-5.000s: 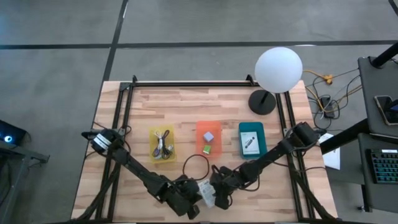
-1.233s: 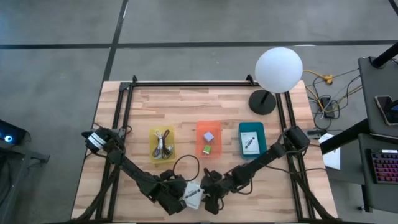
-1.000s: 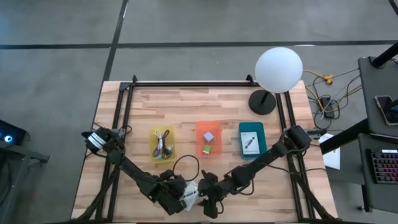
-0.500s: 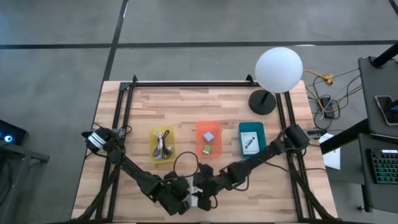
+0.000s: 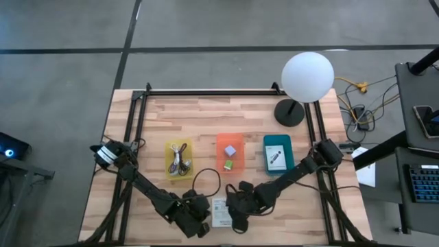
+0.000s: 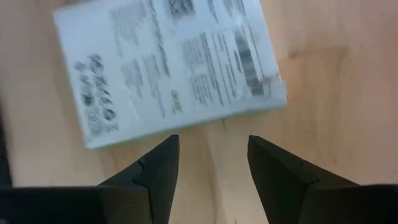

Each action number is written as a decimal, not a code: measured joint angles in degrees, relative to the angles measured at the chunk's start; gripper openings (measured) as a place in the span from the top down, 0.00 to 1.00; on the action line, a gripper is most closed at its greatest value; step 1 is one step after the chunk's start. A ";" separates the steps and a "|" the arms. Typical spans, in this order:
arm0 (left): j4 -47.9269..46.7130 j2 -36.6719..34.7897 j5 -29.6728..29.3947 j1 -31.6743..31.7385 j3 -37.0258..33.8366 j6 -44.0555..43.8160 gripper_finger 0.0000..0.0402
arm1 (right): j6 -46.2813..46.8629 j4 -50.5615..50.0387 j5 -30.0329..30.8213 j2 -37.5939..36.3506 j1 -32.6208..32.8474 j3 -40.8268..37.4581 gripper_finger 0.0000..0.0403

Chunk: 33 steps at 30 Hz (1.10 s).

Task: Pick and place items into bin
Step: Put the white card reader box into the blue bin

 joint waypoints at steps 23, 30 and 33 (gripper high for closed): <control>-0.40 -0.97 1.69 1.51 0.00 6.05 1.00 | -0.99 9.86 -1.50 0.68 0.17 -3.08 0.58; -0.96 -0.93 2.61 1.18 0.41 5.48 1.00 | -0.88 13.37 -2.04 2.68 0.24 -2.96 0.58; -1.20 -1.57 2.73 0.78 0.48 5.45 1.00 | -1.00 13.42 -2.89 3.08 0.24 -2.88 0.58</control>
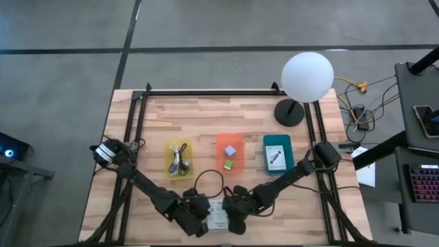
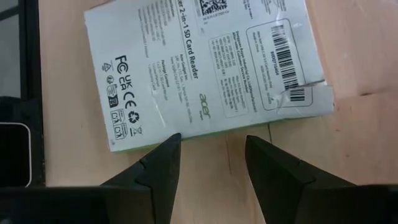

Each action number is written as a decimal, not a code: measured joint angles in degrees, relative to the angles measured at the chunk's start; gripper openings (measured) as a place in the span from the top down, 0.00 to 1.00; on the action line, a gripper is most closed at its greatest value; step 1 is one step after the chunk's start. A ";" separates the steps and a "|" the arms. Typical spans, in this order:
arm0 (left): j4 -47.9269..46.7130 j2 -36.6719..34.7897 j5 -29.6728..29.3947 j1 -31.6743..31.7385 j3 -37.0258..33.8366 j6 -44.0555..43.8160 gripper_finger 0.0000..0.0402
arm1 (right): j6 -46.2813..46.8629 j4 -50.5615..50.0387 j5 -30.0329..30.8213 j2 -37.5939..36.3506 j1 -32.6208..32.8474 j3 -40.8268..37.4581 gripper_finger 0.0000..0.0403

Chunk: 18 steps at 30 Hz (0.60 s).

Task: Pick and place items into bin
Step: Put the white card reader box into the blue bin

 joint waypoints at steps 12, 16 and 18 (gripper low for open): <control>-9.69 -1.31 0.71 -3.16 0.10 -5.67 1.00 | -0.74 1.28 1.24 0.16 -0.37 -0.13 0.58; -9.39 -0.53 0.64 -3.72 -0.41 -8.44 1.00 | -1.86 1.27 1.33 0.20 -0.37 -0.15 0.58; -7.20 0.30 0.40 -3.63 -0.46 -8.27 1.00 | -1.96 1.29 1.37 0.40 -0.37 -0.15 0.58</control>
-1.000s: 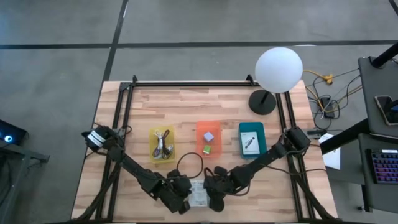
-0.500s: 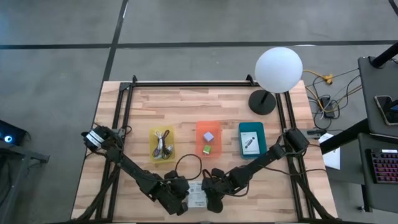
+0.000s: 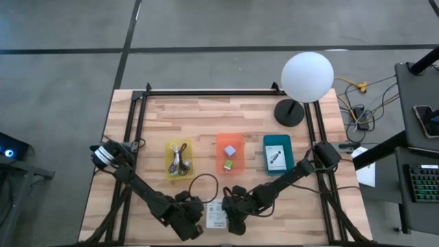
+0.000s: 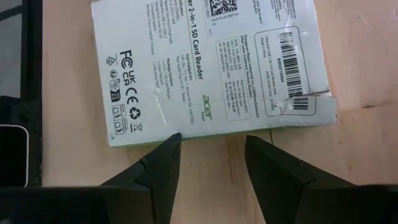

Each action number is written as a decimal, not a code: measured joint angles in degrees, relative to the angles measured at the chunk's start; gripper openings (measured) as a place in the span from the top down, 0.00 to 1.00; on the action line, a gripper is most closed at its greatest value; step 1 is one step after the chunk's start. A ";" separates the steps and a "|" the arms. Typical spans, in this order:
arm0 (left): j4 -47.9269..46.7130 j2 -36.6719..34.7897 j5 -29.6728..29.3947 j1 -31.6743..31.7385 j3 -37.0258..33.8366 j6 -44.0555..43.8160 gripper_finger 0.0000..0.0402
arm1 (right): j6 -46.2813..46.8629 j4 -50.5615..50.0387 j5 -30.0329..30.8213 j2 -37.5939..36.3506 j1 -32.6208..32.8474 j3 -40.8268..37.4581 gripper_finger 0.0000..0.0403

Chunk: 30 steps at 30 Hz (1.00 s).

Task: Pick and place items into bin
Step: Put the white card reader box into the blue bin

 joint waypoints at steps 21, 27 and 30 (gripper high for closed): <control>40.27 -3.58 -4.70 1.40 -14.12 -10.66 1.00 | 0.14 0.23 0.17 0.06 0.00 -0.26 0.58; 41.83 -3.57 -4.42 1.79 -15.15 -9.03 1.00 | 0.21 0.46 0.17 0.06 0.00 -0.31 0.58; 45.01 -3.48 -4.61 2.35 -15.30 -5.52 1.00 | 0.20 0.56 0.16 0.06 0.00 -0.31 0.58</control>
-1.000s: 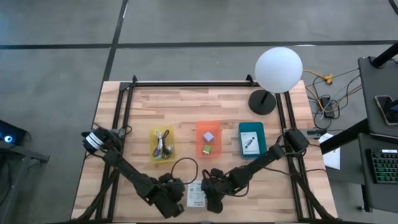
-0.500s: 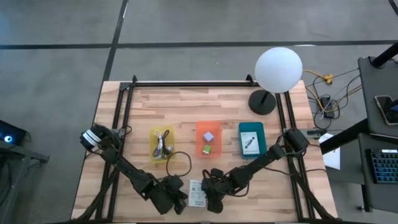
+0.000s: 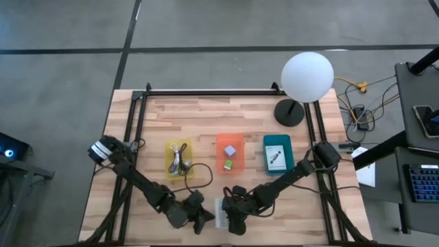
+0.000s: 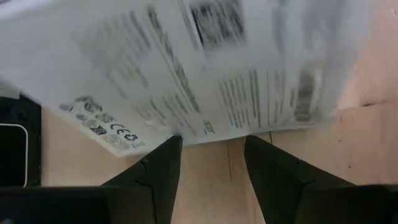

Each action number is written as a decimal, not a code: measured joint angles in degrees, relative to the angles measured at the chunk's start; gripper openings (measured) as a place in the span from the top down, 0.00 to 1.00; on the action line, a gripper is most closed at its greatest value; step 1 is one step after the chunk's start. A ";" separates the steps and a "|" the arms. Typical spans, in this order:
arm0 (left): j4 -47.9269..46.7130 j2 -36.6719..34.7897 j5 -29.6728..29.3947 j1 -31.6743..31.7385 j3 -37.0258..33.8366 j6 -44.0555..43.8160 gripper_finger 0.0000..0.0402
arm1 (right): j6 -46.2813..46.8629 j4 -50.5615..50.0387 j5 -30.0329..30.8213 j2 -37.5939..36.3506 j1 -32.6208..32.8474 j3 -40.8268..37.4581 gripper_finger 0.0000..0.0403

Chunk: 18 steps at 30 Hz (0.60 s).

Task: Pick and place items into bin
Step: Put the white card reader box into the blue bin

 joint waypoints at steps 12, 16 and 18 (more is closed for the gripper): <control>4.24 0.40 3.19 2.86 -0.22 5.83 1.00 | -2.96 0.27 -0.05 0.00 -0.02 0.14 0.58; 4.45 0.40 3.51 2.88 0.07 6.90 1.00 | -2.95 -0.60 -0.05 -0.03 -0.04 0.92 0.58; 4.47 0.40 3.51 3.00 0.13 7.06 1.00 | -2.95 -1.35 0.49 -0.22 -0.04 1.43 0.58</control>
